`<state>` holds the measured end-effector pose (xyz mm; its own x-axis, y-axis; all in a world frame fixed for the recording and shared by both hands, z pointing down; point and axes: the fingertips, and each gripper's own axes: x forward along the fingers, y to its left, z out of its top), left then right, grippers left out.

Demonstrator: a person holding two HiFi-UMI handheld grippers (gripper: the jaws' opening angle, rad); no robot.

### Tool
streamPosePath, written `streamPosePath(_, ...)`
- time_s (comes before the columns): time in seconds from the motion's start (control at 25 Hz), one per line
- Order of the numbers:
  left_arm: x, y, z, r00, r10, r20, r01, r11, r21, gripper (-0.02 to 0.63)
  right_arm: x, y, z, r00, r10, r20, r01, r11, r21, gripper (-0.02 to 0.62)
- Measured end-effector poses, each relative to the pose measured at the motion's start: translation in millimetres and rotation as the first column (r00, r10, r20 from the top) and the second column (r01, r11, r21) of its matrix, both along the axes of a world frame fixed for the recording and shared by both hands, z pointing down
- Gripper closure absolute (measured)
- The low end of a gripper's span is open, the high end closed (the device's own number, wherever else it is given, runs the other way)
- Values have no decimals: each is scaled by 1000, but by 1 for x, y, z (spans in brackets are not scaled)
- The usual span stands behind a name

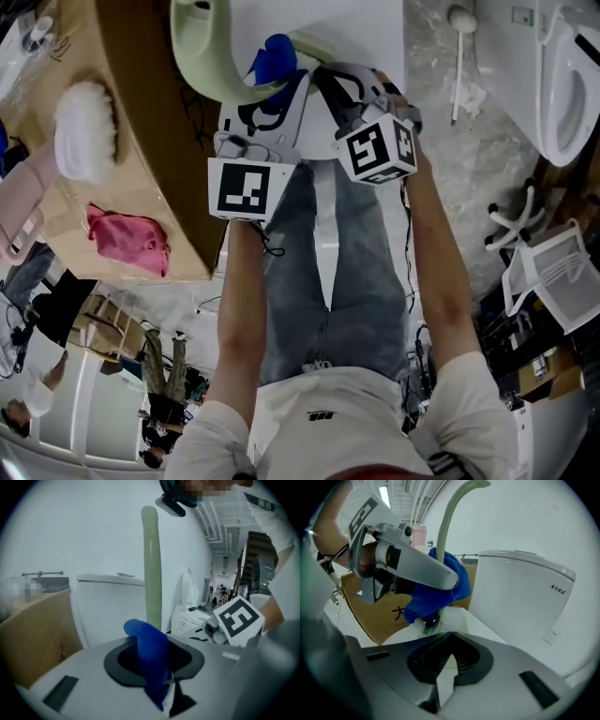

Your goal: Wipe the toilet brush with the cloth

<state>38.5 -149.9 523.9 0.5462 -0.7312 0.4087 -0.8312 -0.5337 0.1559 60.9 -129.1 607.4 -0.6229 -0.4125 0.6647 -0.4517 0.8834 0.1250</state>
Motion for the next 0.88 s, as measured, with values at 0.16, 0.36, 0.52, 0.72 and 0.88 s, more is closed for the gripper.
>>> streamPosePath(0.16,-3,3,19,1000,-8,12,9,999,-33,489,-1,2,-5,1000,5,6,-5,1000,4,600)
streamPosePath(0.36,-2,5,35,1000,-27,-4,27,999,-46,489,-2,-3,-18,998,41,51,-42,999,22,600)
streamPosePath(0.52,-2,2,41,999,-31,-18,30,998,-46,489,-13,-8,-7,998,23,51,-24,1000,16,600)
streamPosePath(0.72,0,2,42,999,-23,-35,21,999,-46,488,-18,-7,1,998,13,63,-12,1000,-11,600)
streamPosePath(0.88,4,1,35,999,-26,-43,24,999,-45,488,-13,-7,4,998,18,55,-17,1000,-18,601)
